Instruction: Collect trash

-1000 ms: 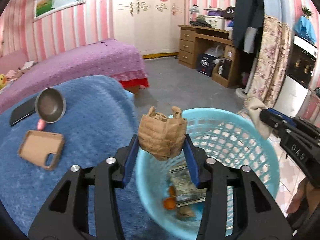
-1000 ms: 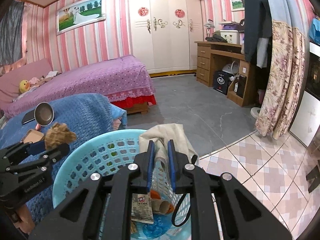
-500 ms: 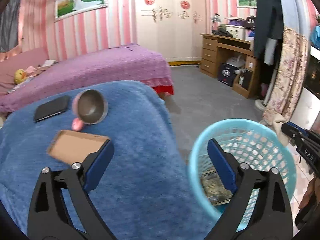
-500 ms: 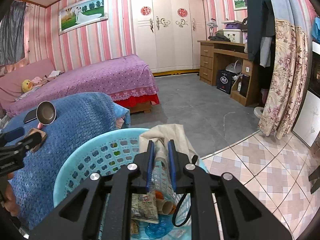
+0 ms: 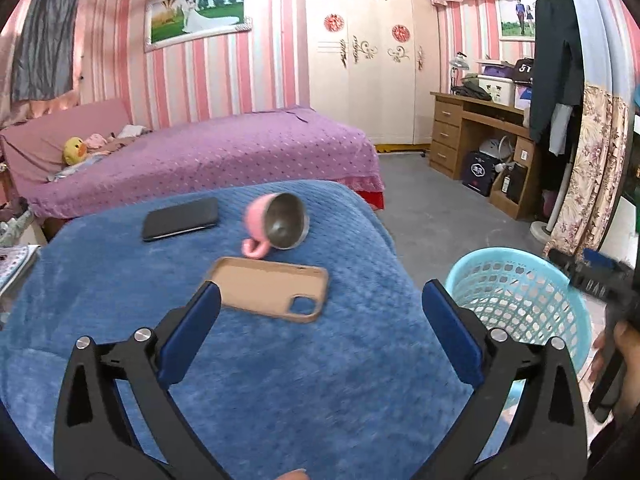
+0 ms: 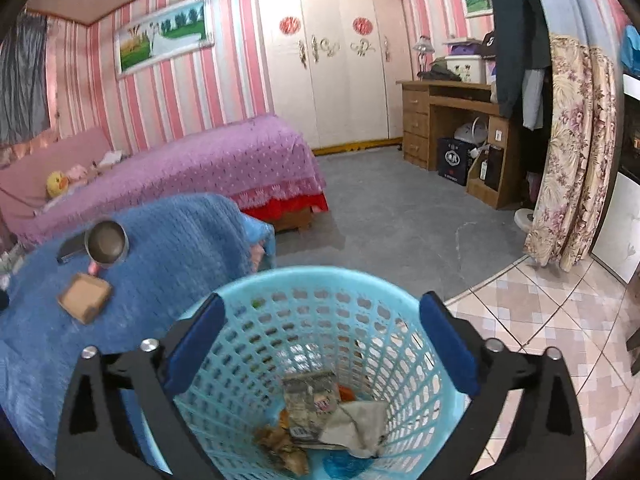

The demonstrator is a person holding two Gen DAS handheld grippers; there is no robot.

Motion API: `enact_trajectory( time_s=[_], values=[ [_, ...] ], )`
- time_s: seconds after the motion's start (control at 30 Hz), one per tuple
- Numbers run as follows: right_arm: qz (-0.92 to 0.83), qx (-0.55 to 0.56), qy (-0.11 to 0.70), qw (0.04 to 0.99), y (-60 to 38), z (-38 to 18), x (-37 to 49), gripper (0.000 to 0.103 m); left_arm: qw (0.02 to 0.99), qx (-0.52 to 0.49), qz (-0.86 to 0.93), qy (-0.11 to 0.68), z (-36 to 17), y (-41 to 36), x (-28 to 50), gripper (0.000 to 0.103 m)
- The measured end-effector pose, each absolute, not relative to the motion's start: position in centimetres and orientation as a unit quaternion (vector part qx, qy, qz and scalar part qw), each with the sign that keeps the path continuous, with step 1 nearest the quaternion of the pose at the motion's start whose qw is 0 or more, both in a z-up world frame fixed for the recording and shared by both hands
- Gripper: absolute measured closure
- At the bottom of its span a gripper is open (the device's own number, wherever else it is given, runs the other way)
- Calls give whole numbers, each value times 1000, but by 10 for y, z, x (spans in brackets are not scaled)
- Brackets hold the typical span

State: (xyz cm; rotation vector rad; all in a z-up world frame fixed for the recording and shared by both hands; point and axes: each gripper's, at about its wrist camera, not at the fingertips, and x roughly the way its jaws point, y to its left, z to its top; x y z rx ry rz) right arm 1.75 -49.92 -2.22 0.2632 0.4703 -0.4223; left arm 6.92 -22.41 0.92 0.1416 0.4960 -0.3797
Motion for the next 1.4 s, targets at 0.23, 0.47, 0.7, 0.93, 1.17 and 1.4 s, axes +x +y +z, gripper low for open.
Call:
enact_trajectory(
  time_s=[0.23,0.47,0.7,0.93,1.17,1.4],
  values=[
    [-189,116,206,953,-449,19,10,5,956,60,-160,240,20,-160,51,6],
    [-148,84,212,962,-377,31,-2,5,963,48,-126,234,17,-114,35,6],
    [-124,54,210,968,-322,31,-20,5,966,28,-120,228,9,-91,21,5],
    [-118,47,205,971,-298,22,-43,5,966,35,-130,220,-1,-94,12,5],
    [-123,47,211,968,-296,8,-46,5,966,40,-138,215,-7,-97,6,5],
    [-120,32,210,970,-285,5,-46,5,963,39,-148,223,-13,-101,5,5]
  ],
)
